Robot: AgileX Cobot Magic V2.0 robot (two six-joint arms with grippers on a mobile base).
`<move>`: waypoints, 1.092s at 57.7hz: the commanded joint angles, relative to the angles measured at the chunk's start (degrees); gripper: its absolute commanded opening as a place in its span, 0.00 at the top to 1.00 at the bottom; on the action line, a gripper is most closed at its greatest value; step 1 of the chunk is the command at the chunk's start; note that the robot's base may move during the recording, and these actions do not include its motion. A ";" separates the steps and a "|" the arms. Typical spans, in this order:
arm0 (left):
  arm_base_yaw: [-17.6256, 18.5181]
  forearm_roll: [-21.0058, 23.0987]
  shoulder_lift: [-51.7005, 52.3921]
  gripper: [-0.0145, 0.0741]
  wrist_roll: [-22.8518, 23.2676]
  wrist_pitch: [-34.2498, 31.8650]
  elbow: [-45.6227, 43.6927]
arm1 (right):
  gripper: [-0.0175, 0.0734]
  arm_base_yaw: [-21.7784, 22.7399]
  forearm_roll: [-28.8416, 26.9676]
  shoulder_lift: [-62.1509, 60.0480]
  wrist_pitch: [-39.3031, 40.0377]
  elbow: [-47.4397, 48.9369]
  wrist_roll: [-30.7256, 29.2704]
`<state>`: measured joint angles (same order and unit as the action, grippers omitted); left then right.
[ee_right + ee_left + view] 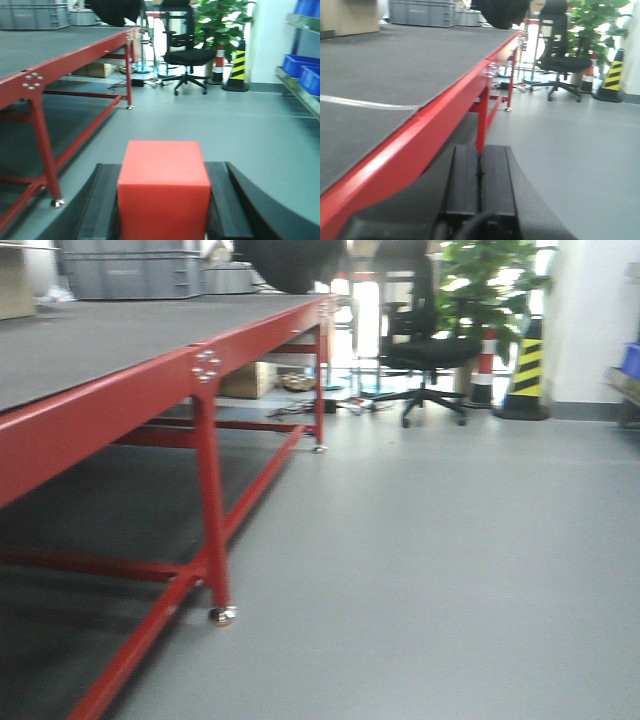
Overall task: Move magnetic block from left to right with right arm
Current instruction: 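Drive the base away from the table holding the cube in right gripper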
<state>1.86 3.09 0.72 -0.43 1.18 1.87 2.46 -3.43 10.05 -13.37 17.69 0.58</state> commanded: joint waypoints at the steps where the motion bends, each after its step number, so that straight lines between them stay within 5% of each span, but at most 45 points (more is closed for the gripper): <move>1: 0.00 0.15 0.65 0.98 0.43 -4.78 0.46 | 0.46 0.35 -0.12 0.61 5.36 1.69 -0.58; 63: 0.00 0.15 0.65 0.98 0.43 -4.78 0.46 | 0.46 0.35 -0.12 0.61 5.36 1.69 -0.58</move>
<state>1.86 3.09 0.72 -0.43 1.18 1.87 2.46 -3.43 10.05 -13.37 17.69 0.54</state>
